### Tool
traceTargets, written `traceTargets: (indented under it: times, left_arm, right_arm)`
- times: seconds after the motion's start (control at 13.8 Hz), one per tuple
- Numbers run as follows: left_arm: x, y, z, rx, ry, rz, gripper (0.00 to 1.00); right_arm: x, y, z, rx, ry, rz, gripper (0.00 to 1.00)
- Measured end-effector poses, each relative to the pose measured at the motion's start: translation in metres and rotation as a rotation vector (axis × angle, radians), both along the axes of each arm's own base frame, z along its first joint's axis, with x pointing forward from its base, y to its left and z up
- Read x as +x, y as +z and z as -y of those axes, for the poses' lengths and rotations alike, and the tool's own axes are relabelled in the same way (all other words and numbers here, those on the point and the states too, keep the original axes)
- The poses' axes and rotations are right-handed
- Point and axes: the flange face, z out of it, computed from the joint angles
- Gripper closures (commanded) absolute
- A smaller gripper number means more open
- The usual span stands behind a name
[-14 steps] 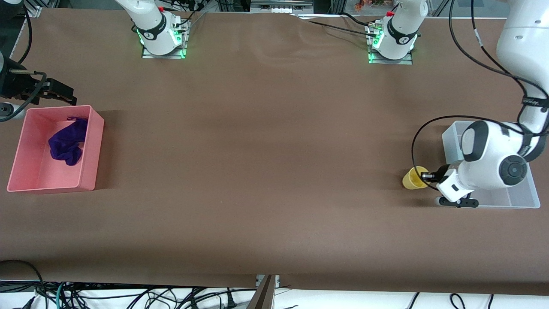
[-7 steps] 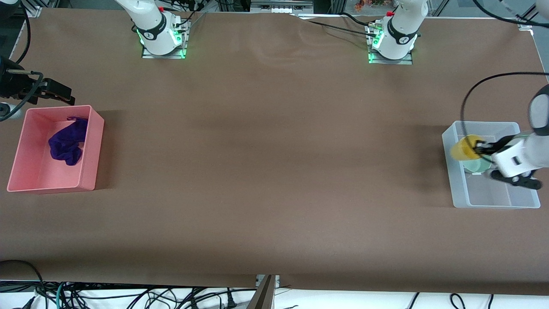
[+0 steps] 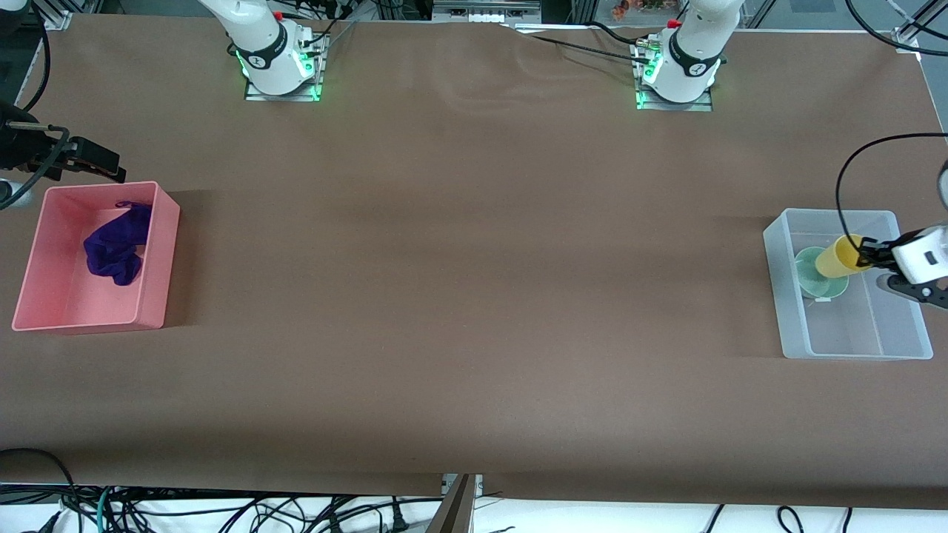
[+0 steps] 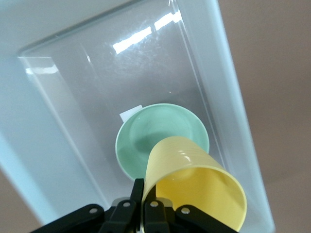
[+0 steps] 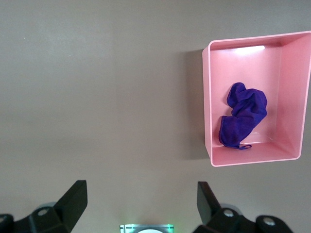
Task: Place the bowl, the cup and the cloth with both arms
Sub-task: 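Lift the cup and lower it into the green bowl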
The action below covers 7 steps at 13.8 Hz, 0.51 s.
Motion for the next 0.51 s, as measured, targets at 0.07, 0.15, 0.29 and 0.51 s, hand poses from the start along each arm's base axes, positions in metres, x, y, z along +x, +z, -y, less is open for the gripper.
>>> traceTargets:
  times: [0.07, 0.15, 0.29, 0.51]
  left_arm:
    - [-0.004, -0.015, 0.001, -0.011, -0.003, 0.009, 1.0]
    - [-0.006, -0.026, 0.004, -0.02, -0.006, 0.008, 1.0]
    - [-0.008, -0.038, 0.005, -0.033, -0.007, 0.0, 1.0]
    - [-0.01, -0.04, 0.001, -0.036, 0.0, -0.002, 0.75]
  right_arm:
    - [0.0, -0.001, 0.0, 0.0, 0.0, -0.001, 0.0]
    - [0.001, -0.002, 0.0, 0.0, 0.0, -0.003, 0.0]
    - [0.003, -0.001, 0.001, 0.0, -0.001, 0.0, 0.0]
    - [0.006, 0.003, 0.001, 0.0, -0.002, 0.01, 0.0]
